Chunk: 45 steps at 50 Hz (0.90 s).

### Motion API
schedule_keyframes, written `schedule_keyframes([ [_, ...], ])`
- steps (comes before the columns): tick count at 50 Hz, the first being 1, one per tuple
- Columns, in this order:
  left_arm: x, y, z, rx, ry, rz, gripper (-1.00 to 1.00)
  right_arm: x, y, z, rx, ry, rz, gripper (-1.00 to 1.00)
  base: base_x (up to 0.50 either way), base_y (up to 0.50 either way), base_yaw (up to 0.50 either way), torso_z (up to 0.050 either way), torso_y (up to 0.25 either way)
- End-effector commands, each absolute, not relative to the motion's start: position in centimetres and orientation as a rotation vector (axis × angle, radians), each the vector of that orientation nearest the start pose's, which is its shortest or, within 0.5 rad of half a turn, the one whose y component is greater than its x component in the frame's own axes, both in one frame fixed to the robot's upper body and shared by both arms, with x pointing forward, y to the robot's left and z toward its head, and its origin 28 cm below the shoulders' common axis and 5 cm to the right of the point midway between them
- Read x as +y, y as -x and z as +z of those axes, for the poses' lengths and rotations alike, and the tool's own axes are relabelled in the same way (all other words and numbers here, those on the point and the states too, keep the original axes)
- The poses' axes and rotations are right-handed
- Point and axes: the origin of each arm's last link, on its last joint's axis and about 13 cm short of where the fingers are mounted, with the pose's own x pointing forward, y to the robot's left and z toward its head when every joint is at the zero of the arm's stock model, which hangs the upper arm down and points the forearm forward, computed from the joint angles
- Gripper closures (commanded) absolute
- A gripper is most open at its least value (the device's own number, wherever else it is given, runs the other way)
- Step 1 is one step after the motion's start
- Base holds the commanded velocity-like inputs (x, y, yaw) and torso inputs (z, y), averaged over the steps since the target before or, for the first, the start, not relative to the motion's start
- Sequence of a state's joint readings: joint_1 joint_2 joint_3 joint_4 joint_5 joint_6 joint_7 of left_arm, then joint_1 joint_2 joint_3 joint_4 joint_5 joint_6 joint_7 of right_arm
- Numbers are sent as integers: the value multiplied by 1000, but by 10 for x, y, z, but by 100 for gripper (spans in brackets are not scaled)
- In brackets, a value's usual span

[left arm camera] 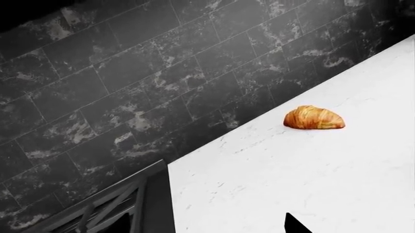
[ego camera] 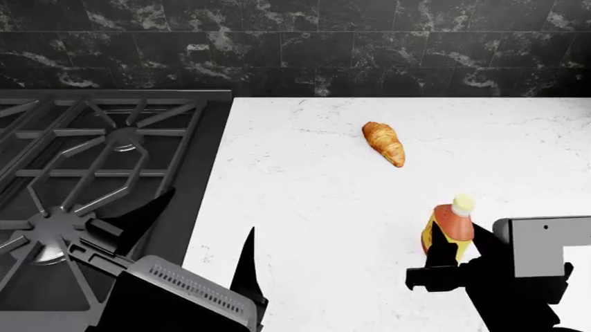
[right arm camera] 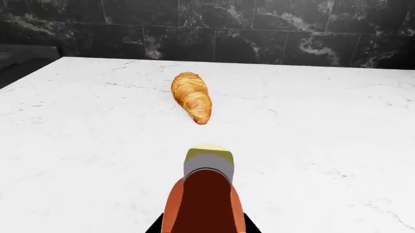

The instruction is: Pick the honey bottle and honey bottle from the counter and place them in the cabinets closest to them.

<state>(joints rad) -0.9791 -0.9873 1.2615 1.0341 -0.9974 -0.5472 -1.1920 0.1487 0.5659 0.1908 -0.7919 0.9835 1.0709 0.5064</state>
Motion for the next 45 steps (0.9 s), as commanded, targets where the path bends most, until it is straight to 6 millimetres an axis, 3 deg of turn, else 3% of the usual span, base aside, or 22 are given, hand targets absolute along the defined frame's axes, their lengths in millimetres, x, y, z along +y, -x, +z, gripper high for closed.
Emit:
schedule_keyframes([
  [1, 202, -138, 185, -148, -417, -258, -100, -155, -175, 158, 183, 49, 20, 100, 0, 0, 0, 0, 0],
  [8, 203, -138, 185, -148, -415, -256, -100, -155, -175, 160, 166, 59, 16, 100, 0, 0, 0, 0, 0],
  [12, 203, -137, 185, -149, -414, -256, -100, -156, -175, 177, 104, 68, 2, 100, 0, 0, 0, 0, 3],
  [23, 203, -135, 185, -154, -410, -254, -100, -156, -170, 275, -287, 130, -100, 100, 0, 0, 0, 0, 0],
  [39, 201, -132, 186, -158, -406, -267, -100, -151, -165, 375, -741, 70, -188, 100, 0, 0, 0, 0, 1],
  [45, 200, -131, 187, -155, -407, -272, -100, -141, -154, 415, -902, 39, -179, 100, 0, 0, 0, 0, 0],
])
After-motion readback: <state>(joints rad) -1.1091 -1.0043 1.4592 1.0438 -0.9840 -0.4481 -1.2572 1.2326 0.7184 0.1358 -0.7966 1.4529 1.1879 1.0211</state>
